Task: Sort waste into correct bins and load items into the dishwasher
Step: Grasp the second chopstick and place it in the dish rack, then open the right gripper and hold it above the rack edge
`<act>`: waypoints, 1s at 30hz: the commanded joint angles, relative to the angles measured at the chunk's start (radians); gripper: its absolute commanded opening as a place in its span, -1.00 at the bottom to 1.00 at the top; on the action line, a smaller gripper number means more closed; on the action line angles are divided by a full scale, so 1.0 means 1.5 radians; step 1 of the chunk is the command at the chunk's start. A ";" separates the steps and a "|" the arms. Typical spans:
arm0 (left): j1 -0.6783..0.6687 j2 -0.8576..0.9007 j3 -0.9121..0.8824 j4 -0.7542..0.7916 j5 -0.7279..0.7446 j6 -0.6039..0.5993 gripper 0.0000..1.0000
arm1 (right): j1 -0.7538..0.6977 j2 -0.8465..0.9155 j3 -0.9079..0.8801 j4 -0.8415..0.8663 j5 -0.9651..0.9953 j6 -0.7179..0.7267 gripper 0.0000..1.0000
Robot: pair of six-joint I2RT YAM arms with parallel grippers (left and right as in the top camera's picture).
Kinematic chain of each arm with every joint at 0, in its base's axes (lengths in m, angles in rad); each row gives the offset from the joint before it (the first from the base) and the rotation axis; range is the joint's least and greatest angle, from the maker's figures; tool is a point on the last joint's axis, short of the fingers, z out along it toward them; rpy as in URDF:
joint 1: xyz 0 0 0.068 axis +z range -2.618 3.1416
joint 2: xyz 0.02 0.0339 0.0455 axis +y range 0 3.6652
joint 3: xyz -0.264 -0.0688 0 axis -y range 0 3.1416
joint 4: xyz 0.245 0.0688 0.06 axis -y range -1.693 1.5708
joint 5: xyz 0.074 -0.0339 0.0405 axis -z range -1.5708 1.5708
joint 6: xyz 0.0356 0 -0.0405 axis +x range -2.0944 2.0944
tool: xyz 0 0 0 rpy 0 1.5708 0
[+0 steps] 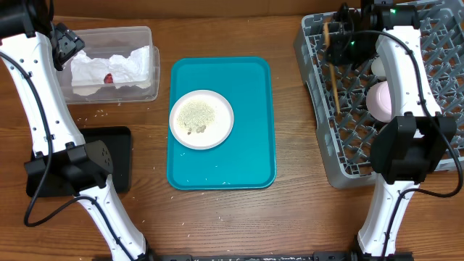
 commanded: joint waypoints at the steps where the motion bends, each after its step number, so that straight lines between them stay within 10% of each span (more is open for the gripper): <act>1: -0.006 -0.004 -0.002 0.001 -0.003 -0.008 1.00 | 0.003 -0.007 -0.003 0.006 -0.010 0.009 0.58; 4: -0.006 -0.004 -0.002 0.001 -0.003 -0.008 1.00 | 0.003 -0.007 -0.003 0.015 -0.011 0.033 0.81; 20: -0.006 -0.004 -0.002 0.001 -0.002 -0.008 0.99 | 0.067 -0.006 -0.104 0.035 -0.003 0.028 0.67; 30: -0.006 -0.004 -0.002 0.001 -0.003 -0.008 0.99 | 0.094 -0.006 -0.148 0.050 0.076 0.070 0.06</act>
